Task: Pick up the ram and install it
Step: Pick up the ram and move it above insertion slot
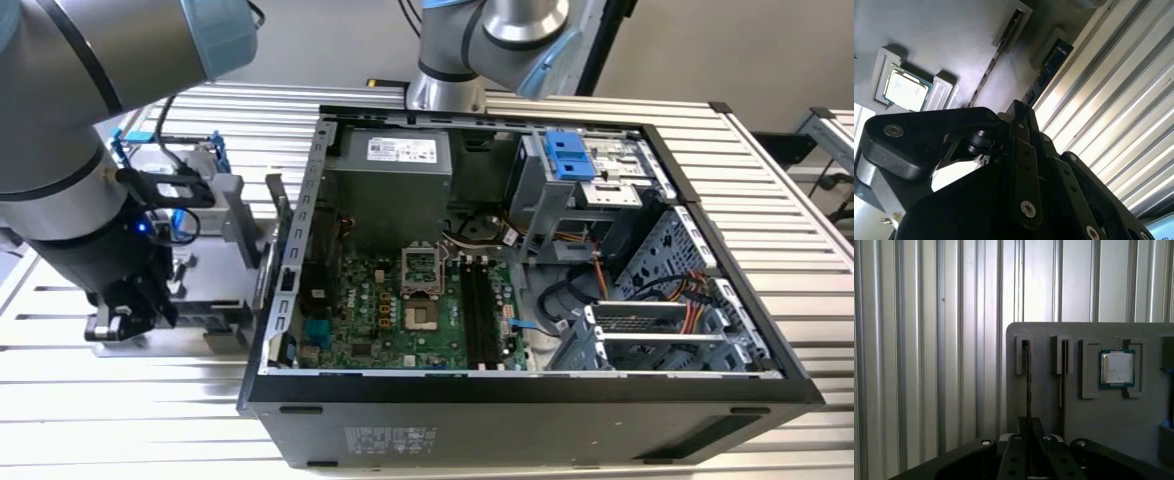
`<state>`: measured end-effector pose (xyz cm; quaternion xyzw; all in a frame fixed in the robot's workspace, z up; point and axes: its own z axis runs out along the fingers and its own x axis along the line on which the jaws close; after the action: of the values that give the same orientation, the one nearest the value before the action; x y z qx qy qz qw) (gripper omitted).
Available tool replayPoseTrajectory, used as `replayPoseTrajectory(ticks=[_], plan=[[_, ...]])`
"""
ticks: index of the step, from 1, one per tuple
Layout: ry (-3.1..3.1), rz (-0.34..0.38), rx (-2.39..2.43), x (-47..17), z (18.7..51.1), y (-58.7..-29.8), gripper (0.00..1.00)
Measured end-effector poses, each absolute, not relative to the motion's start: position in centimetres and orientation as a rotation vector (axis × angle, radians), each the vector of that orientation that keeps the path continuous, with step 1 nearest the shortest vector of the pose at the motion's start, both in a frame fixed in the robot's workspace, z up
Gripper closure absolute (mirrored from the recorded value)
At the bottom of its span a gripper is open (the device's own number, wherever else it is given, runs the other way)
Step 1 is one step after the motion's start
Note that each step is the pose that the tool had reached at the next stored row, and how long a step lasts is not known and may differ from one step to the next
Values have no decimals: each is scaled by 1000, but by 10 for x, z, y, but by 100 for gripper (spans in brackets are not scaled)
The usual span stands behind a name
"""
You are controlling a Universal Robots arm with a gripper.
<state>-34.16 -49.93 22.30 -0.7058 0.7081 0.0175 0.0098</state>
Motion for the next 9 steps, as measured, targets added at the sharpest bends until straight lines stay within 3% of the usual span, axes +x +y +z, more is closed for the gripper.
replayPoseTrajectory(ticks=[9], plan=[[2212, 52, -2205, -342, 231, -499, 100]])
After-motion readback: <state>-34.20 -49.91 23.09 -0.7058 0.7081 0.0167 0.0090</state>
